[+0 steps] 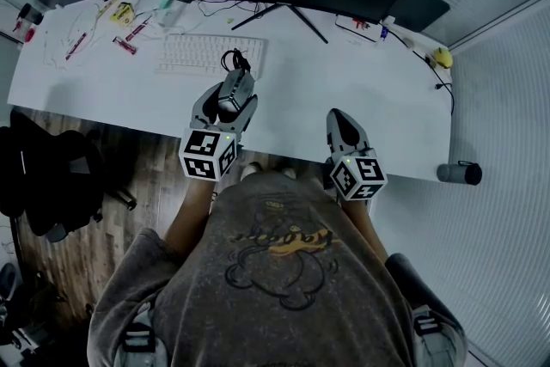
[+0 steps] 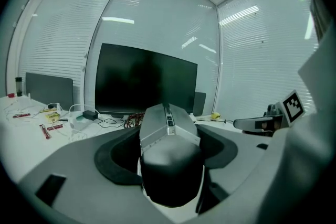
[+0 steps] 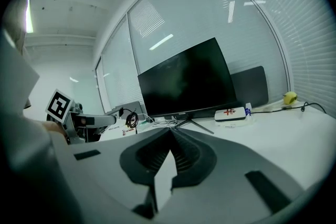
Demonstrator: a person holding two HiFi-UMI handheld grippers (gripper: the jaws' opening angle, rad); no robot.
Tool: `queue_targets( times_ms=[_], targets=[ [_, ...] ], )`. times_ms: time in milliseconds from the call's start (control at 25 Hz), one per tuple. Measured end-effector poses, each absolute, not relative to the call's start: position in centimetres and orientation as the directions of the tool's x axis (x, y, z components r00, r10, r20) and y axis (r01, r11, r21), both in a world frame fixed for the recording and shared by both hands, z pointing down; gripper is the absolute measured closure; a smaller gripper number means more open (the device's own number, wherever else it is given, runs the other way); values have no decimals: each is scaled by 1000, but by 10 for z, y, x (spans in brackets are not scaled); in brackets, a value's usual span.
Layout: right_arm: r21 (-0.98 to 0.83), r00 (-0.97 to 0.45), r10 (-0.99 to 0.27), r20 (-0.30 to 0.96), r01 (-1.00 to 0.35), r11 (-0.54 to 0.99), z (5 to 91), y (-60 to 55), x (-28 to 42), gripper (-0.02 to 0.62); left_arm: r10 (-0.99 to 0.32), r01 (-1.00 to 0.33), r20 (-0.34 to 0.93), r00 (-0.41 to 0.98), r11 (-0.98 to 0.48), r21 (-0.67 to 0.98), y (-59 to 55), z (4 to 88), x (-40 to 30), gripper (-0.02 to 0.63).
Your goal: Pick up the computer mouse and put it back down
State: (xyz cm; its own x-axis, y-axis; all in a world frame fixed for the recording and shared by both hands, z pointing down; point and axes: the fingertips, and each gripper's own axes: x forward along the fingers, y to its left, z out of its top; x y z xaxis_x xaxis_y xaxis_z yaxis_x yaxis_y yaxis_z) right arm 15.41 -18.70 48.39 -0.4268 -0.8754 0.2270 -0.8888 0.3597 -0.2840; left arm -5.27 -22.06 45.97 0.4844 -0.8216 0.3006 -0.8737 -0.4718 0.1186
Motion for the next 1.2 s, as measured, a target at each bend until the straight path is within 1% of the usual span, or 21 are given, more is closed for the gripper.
queue_targets(
  times_ms=[520, 1200],
  targets=[
    [-281, -456, -863, 219, -876, 392, 481, -190, 138, 589, -851, -898, 287, 441, -424, 123, -214, 452, -77, 290],
    [-281, -499, -837, 226, -856, 435, 483, -188, 118, 589, -859, -924, 344, 380, -372, 91, -217, 473, -109, 290]
  ],
)
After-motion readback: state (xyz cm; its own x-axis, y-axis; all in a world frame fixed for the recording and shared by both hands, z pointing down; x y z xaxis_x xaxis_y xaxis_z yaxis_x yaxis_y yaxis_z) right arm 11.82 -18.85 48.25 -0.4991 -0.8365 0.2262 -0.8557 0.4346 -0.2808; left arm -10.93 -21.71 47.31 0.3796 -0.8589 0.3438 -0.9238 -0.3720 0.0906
